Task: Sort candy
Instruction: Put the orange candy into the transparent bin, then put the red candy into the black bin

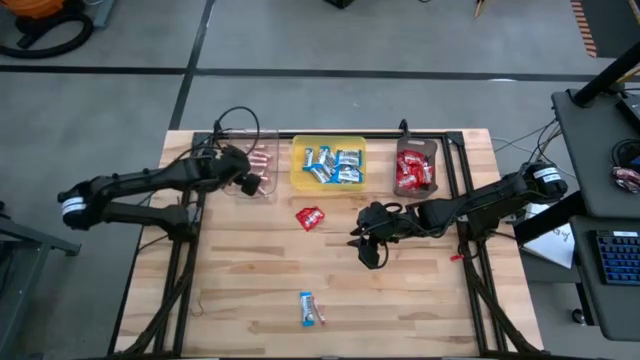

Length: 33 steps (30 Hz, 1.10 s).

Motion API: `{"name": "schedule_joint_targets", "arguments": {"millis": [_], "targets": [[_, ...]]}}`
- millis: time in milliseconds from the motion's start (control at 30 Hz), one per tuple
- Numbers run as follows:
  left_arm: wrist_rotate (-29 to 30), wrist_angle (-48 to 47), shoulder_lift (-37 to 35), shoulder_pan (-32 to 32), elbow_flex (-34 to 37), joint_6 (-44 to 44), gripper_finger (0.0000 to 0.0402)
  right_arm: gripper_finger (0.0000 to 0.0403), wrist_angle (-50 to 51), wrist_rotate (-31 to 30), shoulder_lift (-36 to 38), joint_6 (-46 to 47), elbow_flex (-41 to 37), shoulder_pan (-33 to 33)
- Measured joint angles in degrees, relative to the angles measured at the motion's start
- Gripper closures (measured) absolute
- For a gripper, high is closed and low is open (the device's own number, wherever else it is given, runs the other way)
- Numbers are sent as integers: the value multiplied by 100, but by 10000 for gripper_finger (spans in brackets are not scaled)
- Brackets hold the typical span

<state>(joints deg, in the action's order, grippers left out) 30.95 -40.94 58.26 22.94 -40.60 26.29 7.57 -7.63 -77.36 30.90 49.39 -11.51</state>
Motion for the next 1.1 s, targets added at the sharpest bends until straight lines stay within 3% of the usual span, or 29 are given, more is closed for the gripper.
{"name": "schedule_joint_targets", "arguments": {"millis": [300, 700, 900, 1100], "targets": [[207, -40, 149, 0, 0, 79, 348, 261, 3, 2, 0, 15, 0, 0], [64, -243, 105, -113, 0, 21, 300, 261, -21, 0, 0, 86, 0, 0], [-13, -167, -9, -727, 0, 123, 297, 261, -21, -294, 0, 256, 0, 0], [-12, 60, -177, -1834, 0, 496, 297, 261, -64, -643, 0, 425, -4, 0]]}}
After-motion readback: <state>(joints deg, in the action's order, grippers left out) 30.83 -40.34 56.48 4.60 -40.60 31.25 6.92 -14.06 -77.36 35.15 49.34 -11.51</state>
